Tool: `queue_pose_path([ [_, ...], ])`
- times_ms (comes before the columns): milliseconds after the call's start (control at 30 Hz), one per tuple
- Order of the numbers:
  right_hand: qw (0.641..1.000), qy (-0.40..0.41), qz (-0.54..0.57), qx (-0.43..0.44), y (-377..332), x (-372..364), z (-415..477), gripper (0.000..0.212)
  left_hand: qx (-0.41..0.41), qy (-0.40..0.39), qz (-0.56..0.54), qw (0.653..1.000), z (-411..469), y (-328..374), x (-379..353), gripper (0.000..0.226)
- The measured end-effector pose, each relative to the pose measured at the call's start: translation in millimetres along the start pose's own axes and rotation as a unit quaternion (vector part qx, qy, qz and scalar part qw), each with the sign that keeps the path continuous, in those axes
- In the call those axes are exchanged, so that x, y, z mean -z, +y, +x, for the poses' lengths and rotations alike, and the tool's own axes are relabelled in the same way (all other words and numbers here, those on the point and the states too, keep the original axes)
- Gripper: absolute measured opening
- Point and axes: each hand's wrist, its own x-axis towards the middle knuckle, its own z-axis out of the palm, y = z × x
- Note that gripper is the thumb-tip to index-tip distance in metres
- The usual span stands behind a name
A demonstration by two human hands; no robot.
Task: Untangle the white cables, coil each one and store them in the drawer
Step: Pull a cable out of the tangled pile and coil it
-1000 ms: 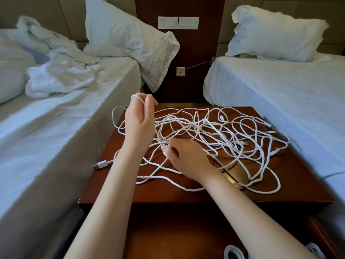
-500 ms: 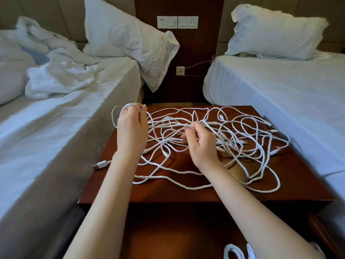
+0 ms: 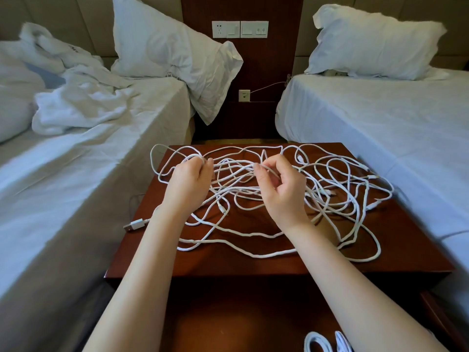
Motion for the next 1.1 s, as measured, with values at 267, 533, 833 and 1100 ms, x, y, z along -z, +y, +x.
queue_pose_path([
  [267,0.993,0.091,-0.072,0.035,-3,9,12,0.022,0.052,-0.205,-0.191,0.959,-7,29,-1,0.049],
  [533,0.992,0.093,-0.081,-0.012,-2,19,16,0.018,0.017,-0.424,-0.288,0.858,-14,49,13,0.028],
  [833,0.996,-0.067,-0.061,0.018,-9,8,11,0.017,-0.033,-0.484,-0.440,0.756,-17,68,18,0.031],
  [1100,0.961,-0.155,-0.198,0.115,-34,-11,1,0.020,-0.006,-0.290,-0.530,0.797,-7,58,24,0.038],
])
